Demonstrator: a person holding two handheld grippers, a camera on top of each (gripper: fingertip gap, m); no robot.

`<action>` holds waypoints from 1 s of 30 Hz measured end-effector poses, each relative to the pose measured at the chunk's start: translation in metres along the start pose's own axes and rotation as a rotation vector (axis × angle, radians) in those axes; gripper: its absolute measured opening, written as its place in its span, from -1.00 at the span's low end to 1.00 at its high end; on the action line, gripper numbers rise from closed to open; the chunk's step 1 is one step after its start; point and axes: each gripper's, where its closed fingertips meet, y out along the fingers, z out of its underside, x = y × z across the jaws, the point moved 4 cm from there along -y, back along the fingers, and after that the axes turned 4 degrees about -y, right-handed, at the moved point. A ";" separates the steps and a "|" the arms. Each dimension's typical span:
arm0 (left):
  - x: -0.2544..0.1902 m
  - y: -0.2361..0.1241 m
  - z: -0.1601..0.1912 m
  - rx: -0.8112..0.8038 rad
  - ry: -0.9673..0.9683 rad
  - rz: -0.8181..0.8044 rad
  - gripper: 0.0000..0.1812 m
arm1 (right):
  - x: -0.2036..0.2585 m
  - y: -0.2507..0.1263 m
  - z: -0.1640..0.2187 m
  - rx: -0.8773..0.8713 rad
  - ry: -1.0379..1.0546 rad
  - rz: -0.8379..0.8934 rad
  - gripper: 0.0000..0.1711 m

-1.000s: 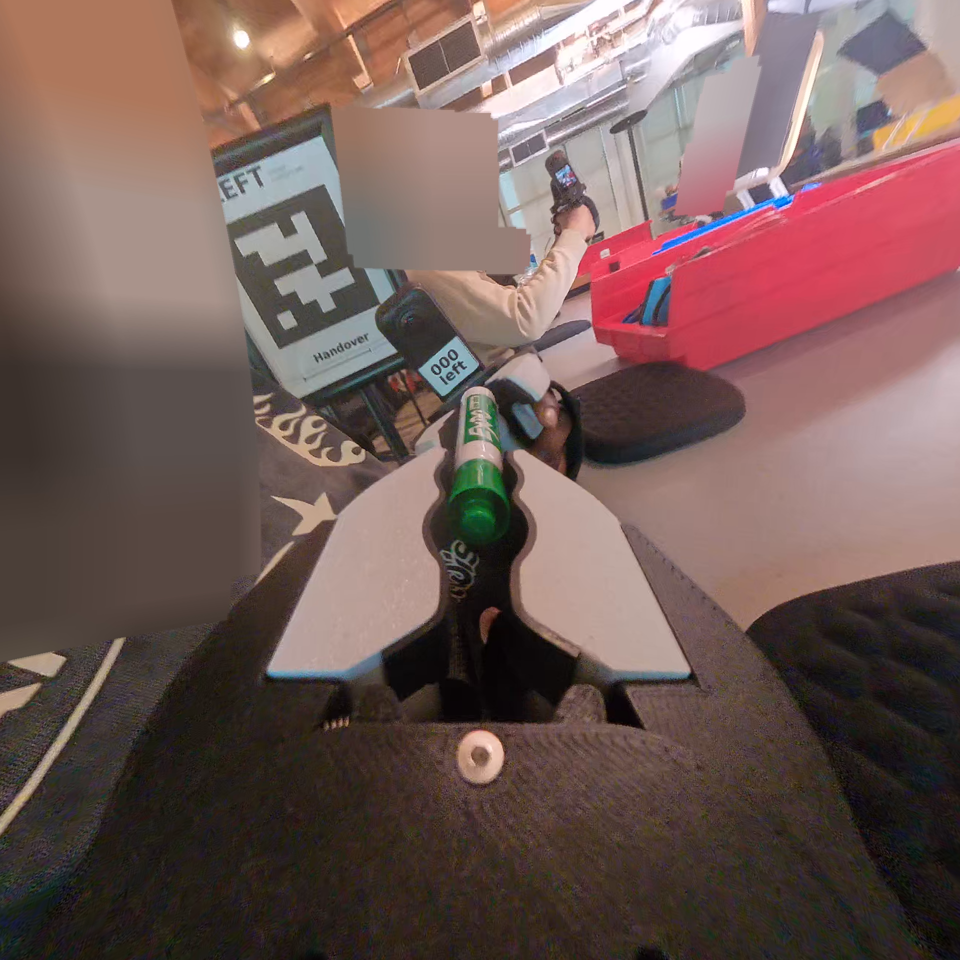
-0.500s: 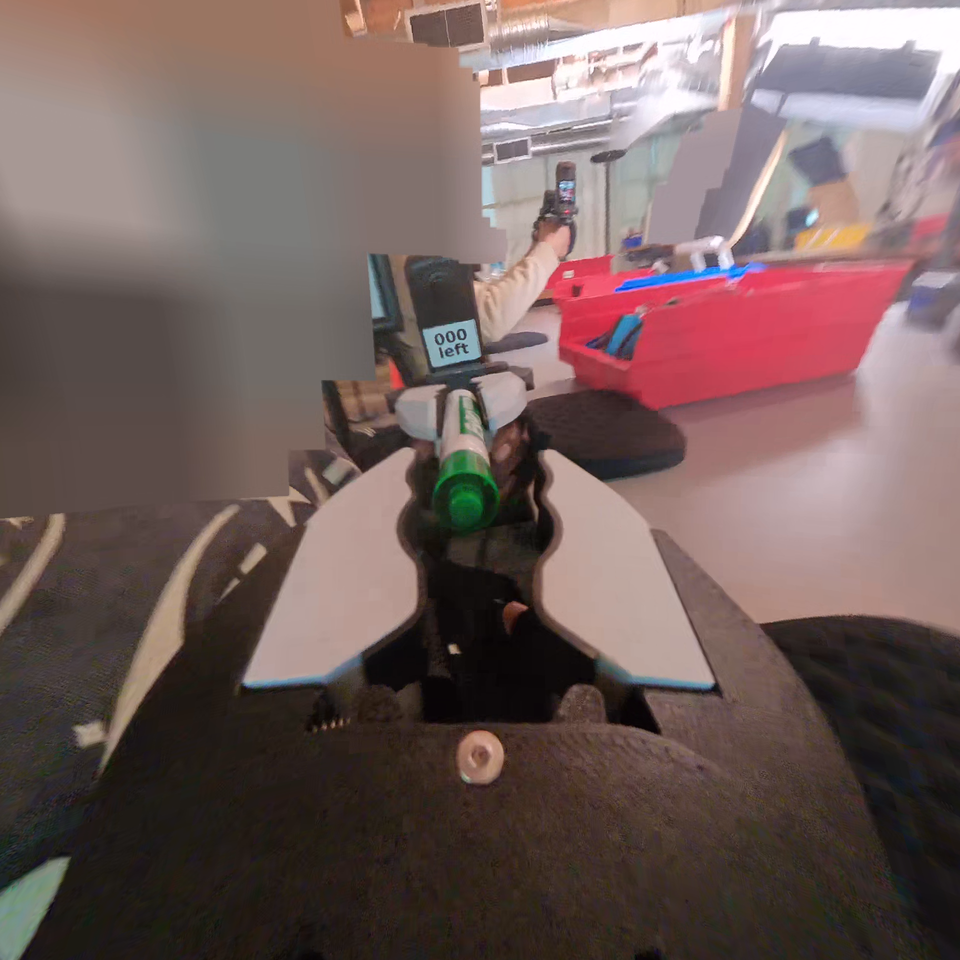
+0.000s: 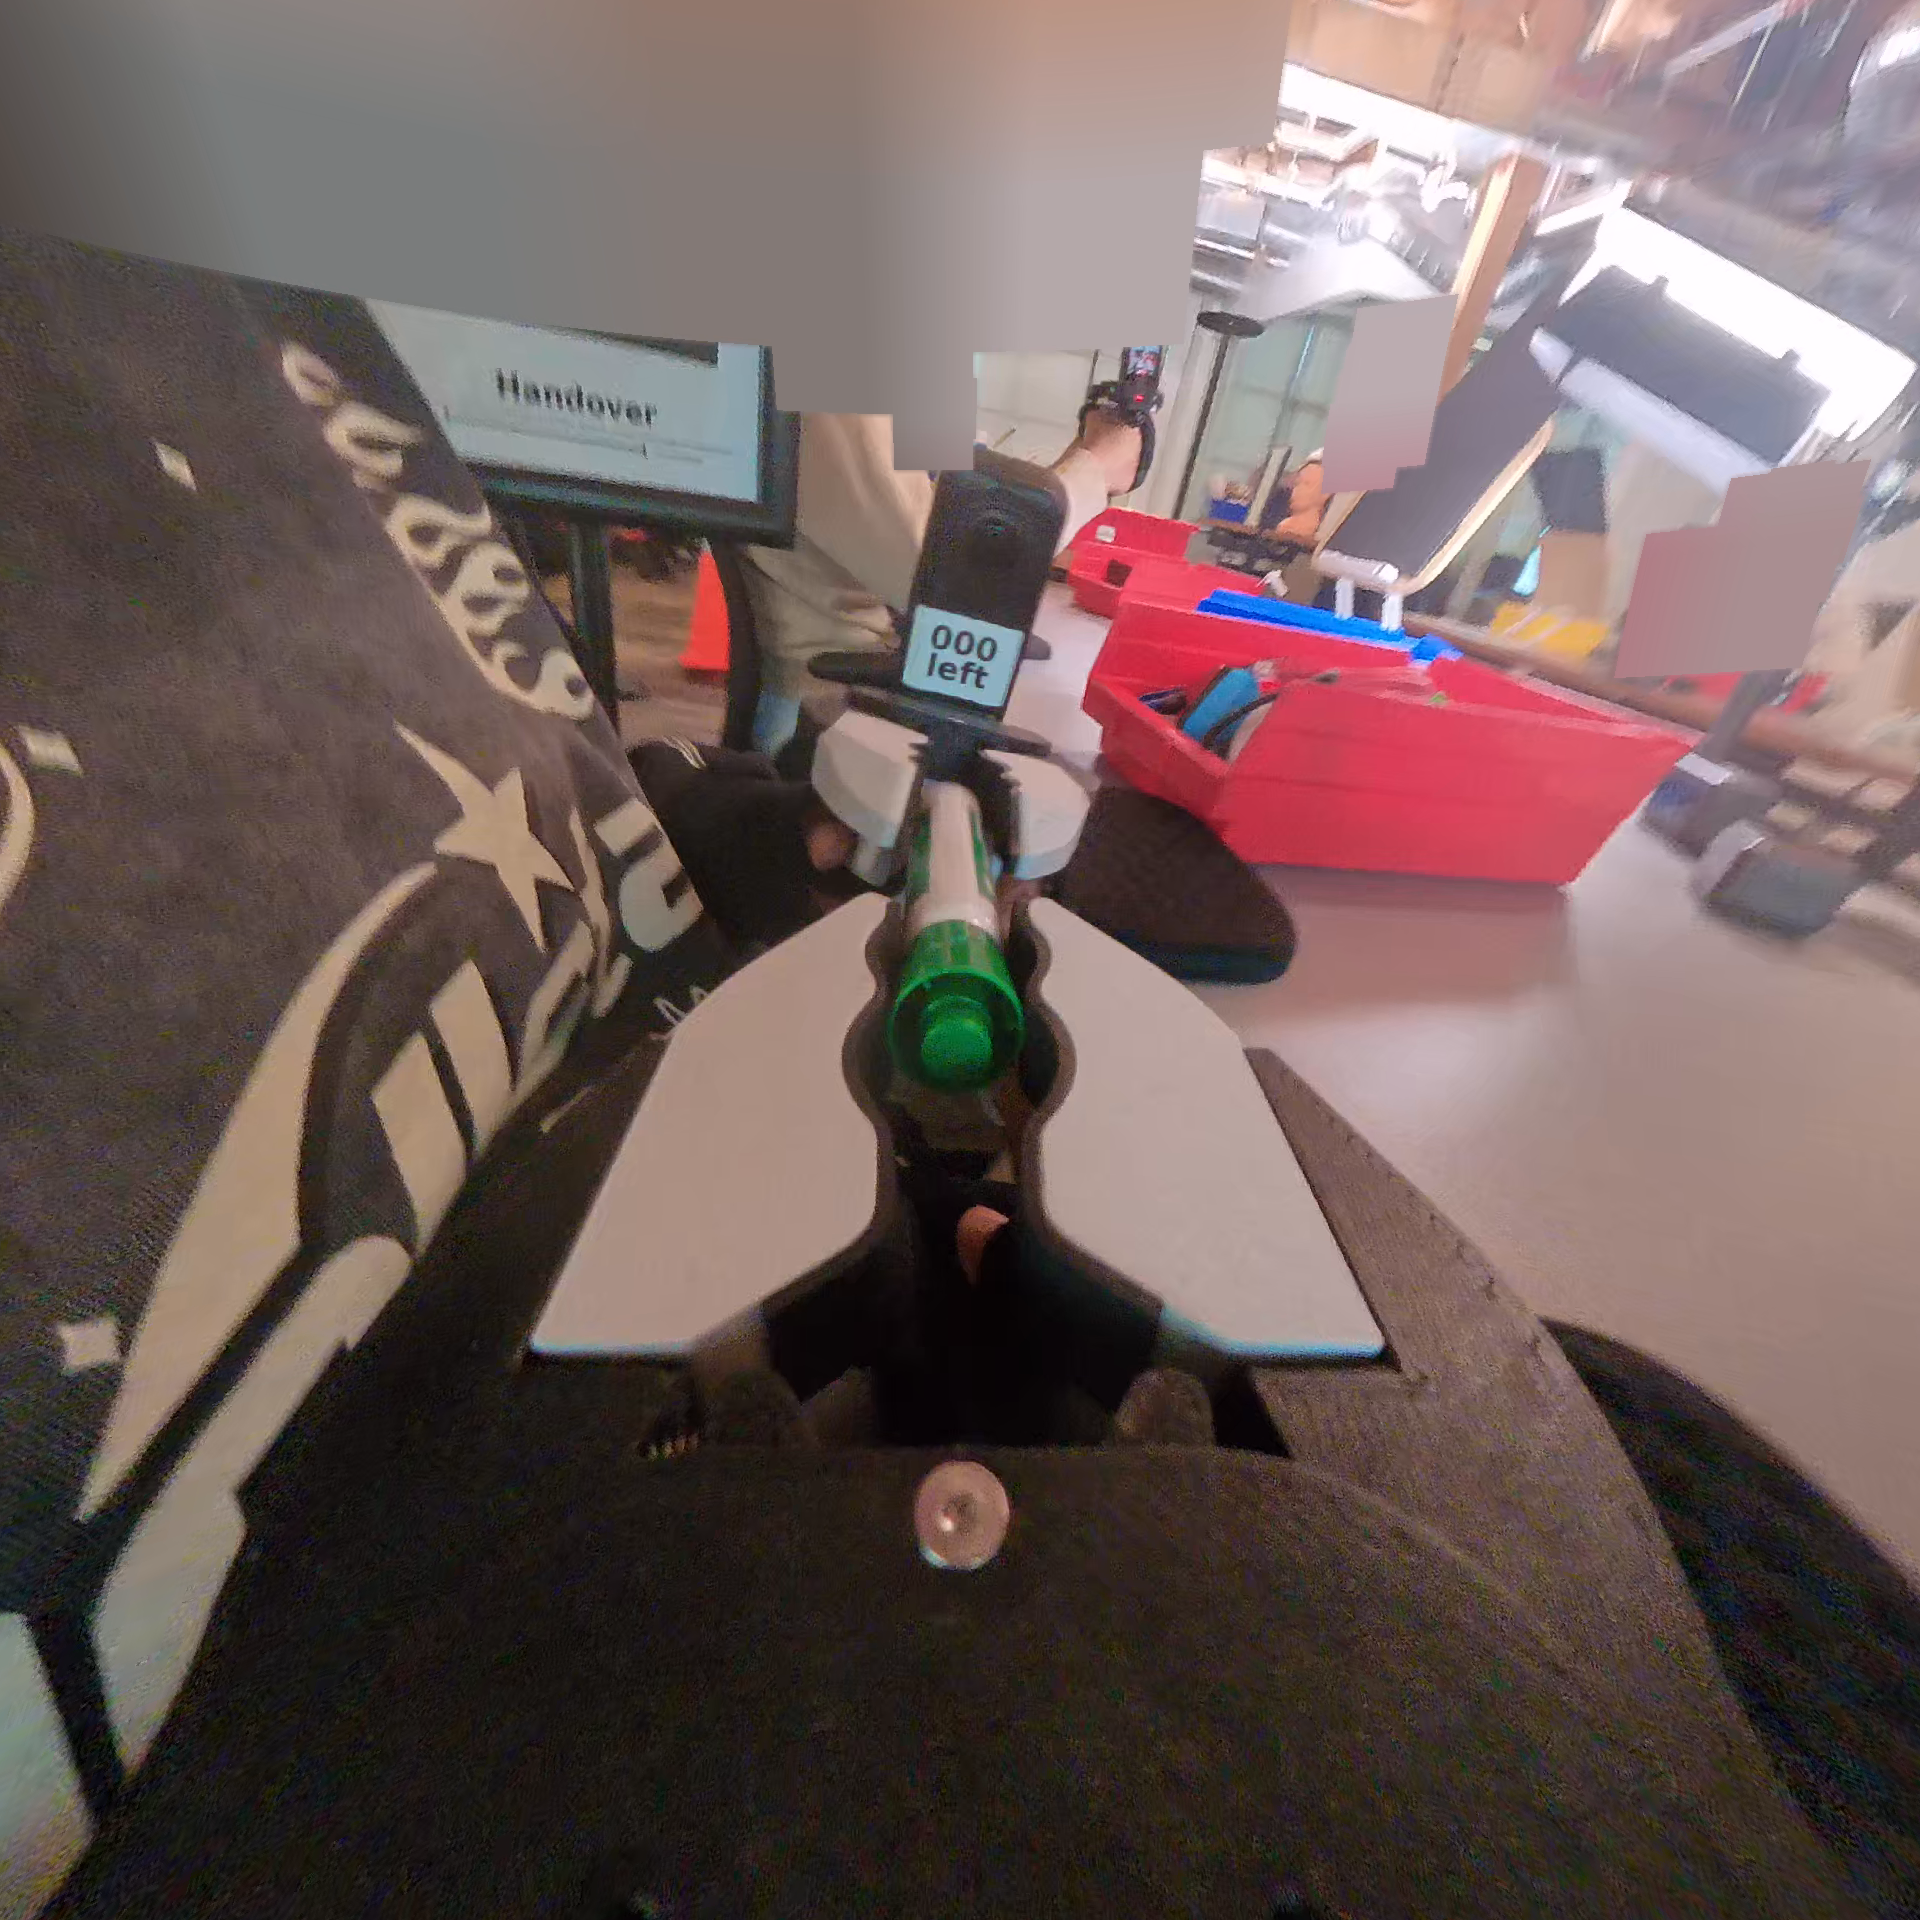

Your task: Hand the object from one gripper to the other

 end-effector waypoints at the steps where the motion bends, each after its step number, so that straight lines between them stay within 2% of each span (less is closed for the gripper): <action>1: 0.001 -0.001 -0.001 -0.006 0.071 -0.042 -0.64 | -0.003 0.000 0.001 -0.008 0.082 -0.005 -0.77; 4: 0.004 -0.003 0.000 0.033 0.314 -0.167 -0.56 | -0.015 -0.001 0.006 -0.028 0.354 -0.011 -0.77; 7: 0.004 -0.002 0.004 0.075 0.396 -0.200 -0.51 | -0.021 -0.002 0.006 -0.104 0.540 -0.032 -0.77; 10: 0.006 0.002 0.009 0.110 0.375 -0.211 -0.48 | -0.024 -0.002 0.010 -0.099 0.576 -0.011 -0.77; 15: 0.008 0.007 0.018 0.174 0.464 -0.251 -0.48 | -0.028 -0.003 0.006 -0.171 0.650 0.007 -0.77; 16: 0.009 0.008 0.018 0.178 0.484 -0.270 -0.52 | -0.029 -0.003 0.005 -0.188 0.671 0.010 -0.77; 18: 0.008 0.008 0.015 0.151 0.498 -0.282 -0.77 | -0.030 -0.003 0.007 -0.187 0.689 0.013 -0.76; 20: 0.009 0.006 0.012 0.137 0.465 -0.272 -0.78 | -0.029 -0.002 0.007 -0.183 0.690 0.008 -0.77; 23: 0.008 0.003 0.011 0.127 0.332 -0.215 -0.78 | -0.025 -0.001 0.007 -0.143 0.607 -0.018 -0.70; 27: 0.004 0.002 0.013 0.122 0.020 -0.063 -0.78 | -0.013 -0.003 0.008 0.000 0.197 -0.004 -0.43; 30: 0.002 0.002 0.015 0.125 -0.114 0.001 -0.78 | -0.001 -0.004 0.006 0.062 -0.089 0.019 -0.49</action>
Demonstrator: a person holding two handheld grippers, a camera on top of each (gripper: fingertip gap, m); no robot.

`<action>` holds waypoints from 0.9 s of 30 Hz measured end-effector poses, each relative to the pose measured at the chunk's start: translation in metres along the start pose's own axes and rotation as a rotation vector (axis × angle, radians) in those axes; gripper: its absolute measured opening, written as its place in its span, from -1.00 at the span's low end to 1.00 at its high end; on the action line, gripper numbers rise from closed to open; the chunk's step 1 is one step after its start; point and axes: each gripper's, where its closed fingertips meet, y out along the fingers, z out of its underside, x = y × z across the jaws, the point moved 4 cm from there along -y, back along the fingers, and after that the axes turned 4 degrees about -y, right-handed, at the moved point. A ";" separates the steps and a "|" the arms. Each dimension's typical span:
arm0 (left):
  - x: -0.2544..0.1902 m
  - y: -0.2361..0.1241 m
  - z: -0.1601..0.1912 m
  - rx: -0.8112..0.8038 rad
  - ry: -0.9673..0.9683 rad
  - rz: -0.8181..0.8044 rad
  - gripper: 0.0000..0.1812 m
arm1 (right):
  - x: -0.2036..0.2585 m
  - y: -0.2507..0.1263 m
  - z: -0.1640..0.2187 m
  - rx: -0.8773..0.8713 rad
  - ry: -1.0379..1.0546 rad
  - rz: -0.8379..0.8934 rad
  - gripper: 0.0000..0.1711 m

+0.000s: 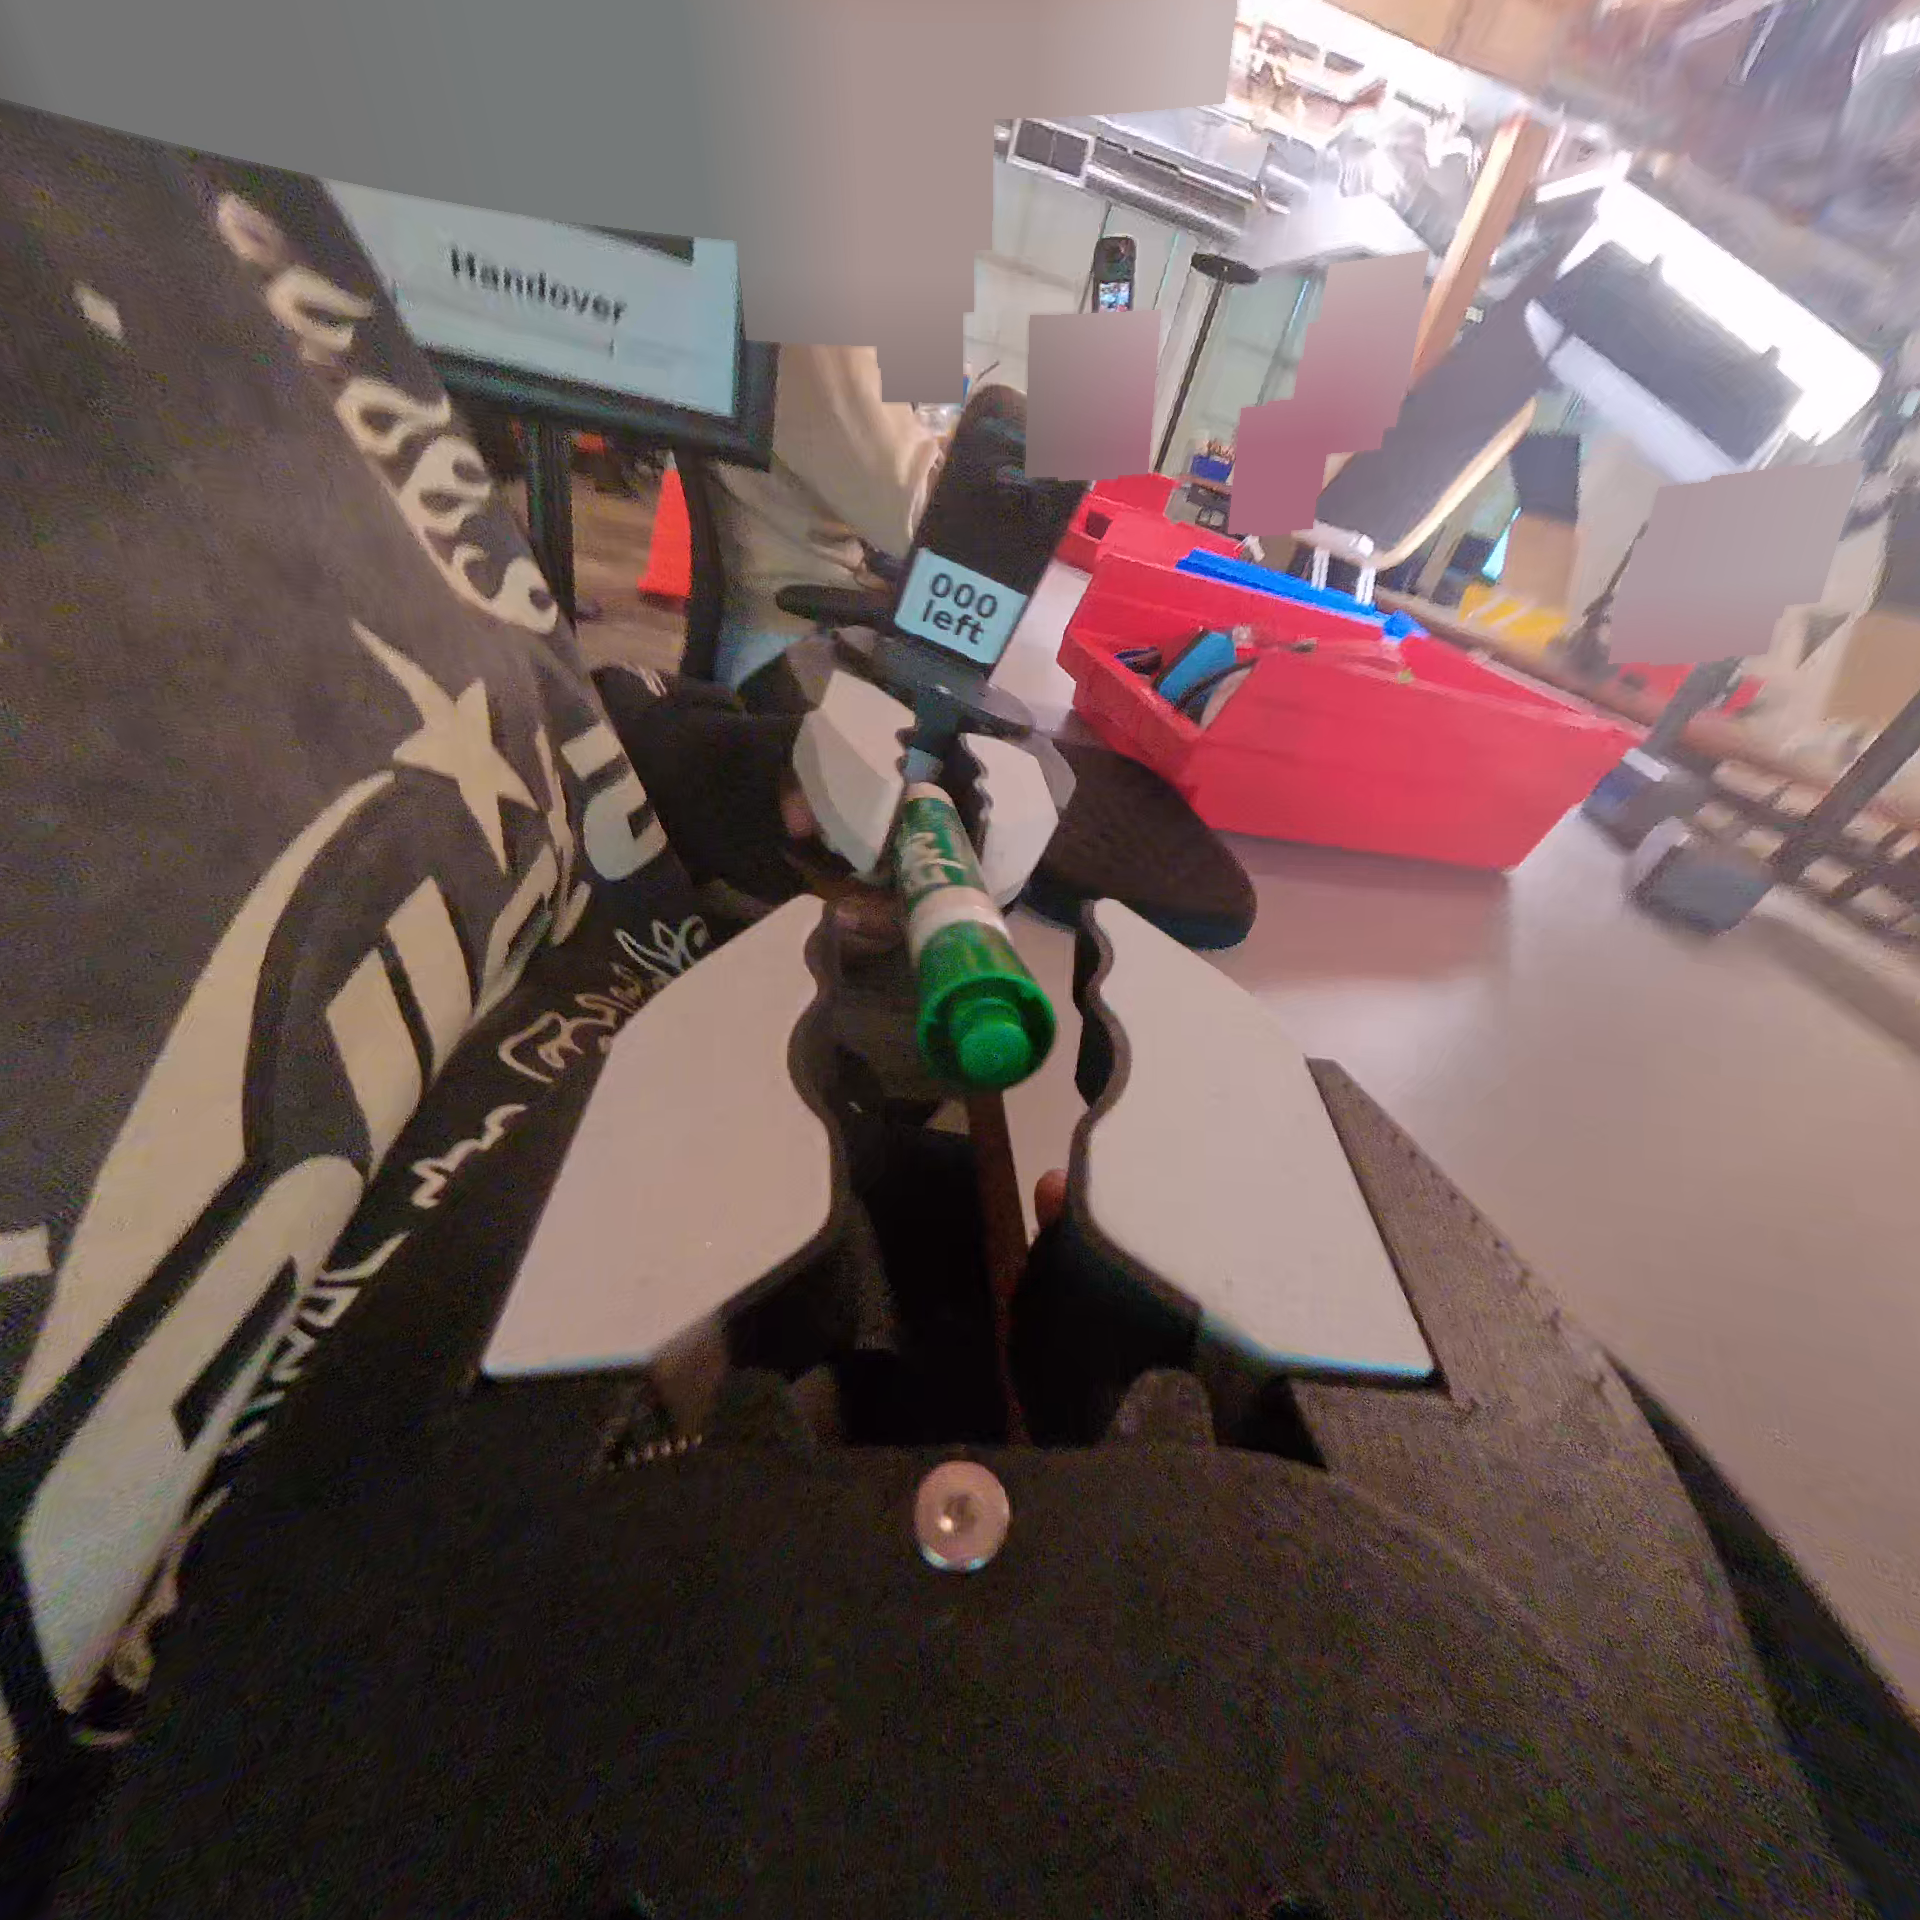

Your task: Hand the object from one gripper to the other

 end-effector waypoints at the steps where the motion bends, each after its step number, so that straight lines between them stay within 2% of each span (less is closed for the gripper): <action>1: 0.000 0.000 0.001 0.005 -0.028 0.011 -0.78 | 0.003 0.000 -0.002 0.002 -0.056 0.009 -0.52; 5: -0.002 0.002 0.006 0.037 -0.106 0.068 -0.78 | 0.008 0.002 0.001 0.054 -0.205 0.020 -0.72; 9: -0.001 0.001 0.004 0.012 -0.101 0.077 -0.79 | 0.009 0.003 0.002 0.058 -0.173 -0.016 -0.77; 10: 0.000 0.001 0.003 -0.006 -0.062 0.054 -0.78 | 0.008 0.003 0.003 0.054 -0.138 -0.015 -0.76; 11: 0.002 0.000 0.002 -0.022 0.000 0.018 -0.69 | 0.005 0.003 0.004 0.044 -0.084 -0.015 -0.76; 12: 0.003 0.000 0.001 -0.031 0.084 -0.029 -0.59 | 0.003 0.003 0.004 0.023 -0.015 -0.018 -0.76; 14: 0.002 -0.001 0.001 -0.035 0.268 -0.106 -0.52 | -0.002 0.003 0.005 -0.031 0.133 -0.029 -0.77; 18: 0.000 0.001 -0.001 -0.034 0.458 -0.193 -0.58 | -0.008 0.002 0.005 -0.094 0.330 -0.064 -0.77; 22: 0.000 -0.001 -0.004 -0.055 0.414 -0.161 -0.77 | -0.007 0.004 0.006 -0.095 0.386 -0.096 -0.77; 27: -0.001 -0.002 -0.002 -0.043 0.299 -0.099 -0.78 | -0.005 0.004 0.007 -0.085 0.366 -0.100 -0.77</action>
